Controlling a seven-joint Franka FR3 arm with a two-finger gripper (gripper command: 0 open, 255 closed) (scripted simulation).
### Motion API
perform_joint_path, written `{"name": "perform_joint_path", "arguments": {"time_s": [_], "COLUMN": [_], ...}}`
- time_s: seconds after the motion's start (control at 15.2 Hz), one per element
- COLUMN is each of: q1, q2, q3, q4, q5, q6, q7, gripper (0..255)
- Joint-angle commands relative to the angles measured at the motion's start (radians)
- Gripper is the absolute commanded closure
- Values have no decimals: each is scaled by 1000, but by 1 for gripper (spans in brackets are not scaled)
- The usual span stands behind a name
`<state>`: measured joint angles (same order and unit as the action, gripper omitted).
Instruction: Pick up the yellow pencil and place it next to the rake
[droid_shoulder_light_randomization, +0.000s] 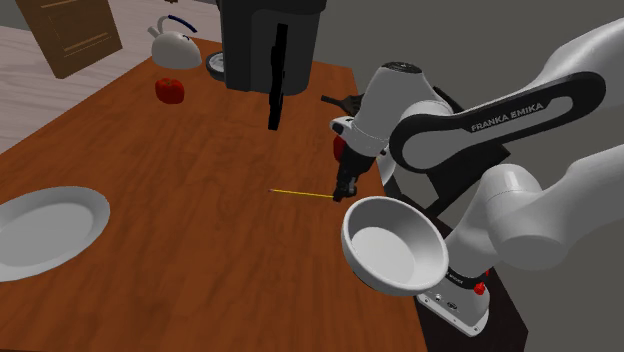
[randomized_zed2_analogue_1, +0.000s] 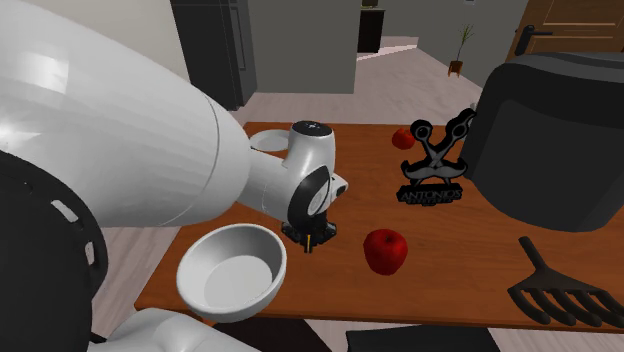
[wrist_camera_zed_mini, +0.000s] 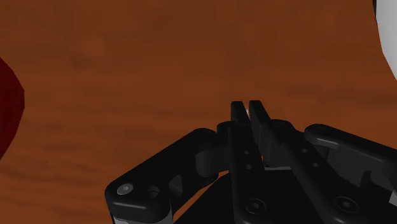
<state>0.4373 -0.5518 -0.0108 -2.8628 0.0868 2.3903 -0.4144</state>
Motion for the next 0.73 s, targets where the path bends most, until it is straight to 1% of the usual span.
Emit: {"name": "perform_joint_path", "arguments": {"time_s": [0.0, 0.66], "q1": [-1, -7], "q2": [-22, -112], "q3": [2, 3], "q4": [12, 97], "q5": [-2, -13], "q6": [-36, -211], "q7": [4, 17], "gripper": [255, 255]}}
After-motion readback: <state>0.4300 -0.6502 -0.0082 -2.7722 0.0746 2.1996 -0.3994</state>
